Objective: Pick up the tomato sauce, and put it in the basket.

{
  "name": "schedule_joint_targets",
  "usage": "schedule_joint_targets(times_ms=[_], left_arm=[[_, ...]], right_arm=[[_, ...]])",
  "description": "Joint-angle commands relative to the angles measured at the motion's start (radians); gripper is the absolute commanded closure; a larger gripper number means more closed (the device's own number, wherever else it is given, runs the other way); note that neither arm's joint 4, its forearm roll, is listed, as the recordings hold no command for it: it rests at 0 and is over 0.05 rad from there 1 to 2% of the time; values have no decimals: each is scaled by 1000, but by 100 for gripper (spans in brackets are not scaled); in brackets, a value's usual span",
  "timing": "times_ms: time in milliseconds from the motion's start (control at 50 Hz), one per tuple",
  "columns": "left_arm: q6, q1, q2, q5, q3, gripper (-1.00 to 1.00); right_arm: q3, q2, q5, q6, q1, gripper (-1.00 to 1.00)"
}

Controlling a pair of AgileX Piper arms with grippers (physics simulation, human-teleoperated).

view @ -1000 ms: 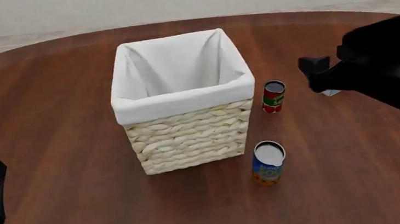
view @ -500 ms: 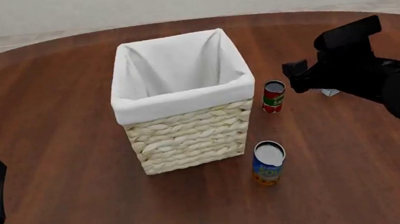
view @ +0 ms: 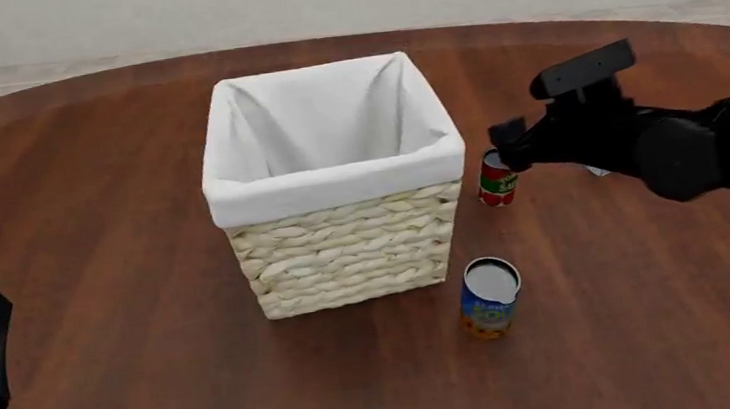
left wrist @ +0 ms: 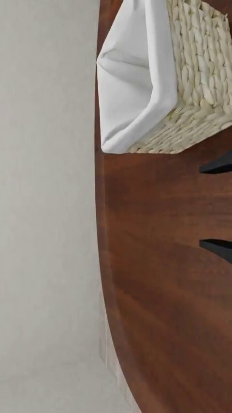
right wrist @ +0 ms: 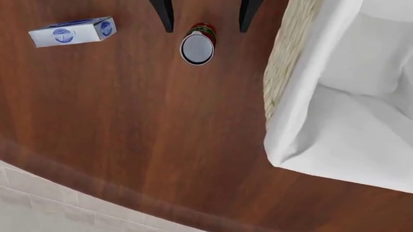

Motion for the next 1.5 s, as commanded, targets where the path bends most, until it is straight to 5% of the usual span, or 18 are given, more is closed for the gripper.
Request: schedule_joint_targets(times_ms=[20,1500], left_arm=[[0,0,0,0,0,-100],[0,0,0,0,0,-100]], right_arm=[[-35,66,-7,-17,-11,-100],[-134,288,-60,-22,-38,-100]])
